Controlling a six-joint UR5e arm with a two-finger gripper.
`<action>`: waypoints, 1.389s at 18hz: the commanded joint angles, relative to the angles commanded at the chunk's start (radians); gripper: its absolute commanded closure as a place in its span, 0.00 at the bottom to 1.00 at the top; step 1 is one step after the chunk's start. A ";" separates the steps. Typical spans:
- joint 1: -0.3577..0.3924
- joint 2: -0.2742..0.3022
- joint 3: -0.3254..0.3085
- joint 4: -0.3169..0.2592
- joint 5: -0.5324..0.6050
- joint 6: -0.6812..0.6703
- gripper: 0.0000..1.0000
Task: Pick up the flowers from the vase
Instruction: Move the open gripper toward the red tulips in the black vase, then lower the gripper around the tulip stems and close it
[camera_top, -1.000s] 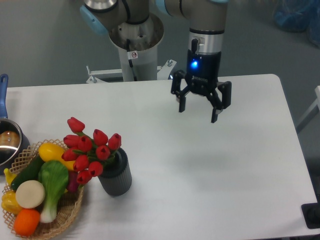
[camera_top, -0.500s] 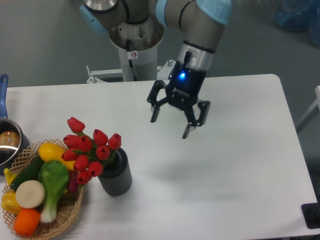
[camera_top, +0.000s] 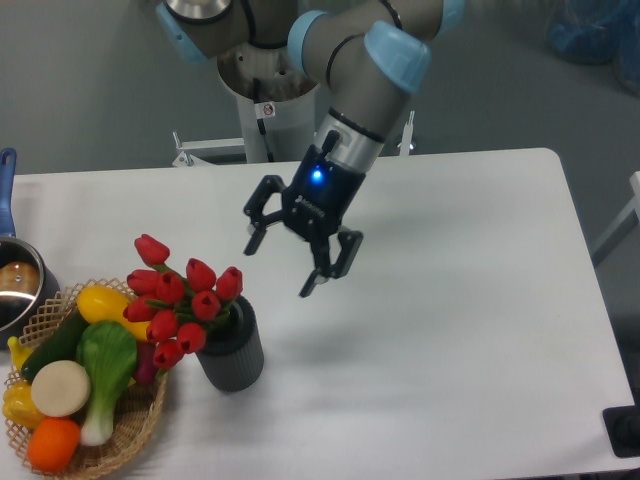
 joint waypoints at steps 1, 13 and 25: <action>-0.012 -0.009 0.000 0.006 -0.005 0.005 0.00; -0.058 -0.088 0.005 0.023 -0.132 0.022 0.00; -0.071 -0.121 0.034 0.025 -0.190 0.025 0.00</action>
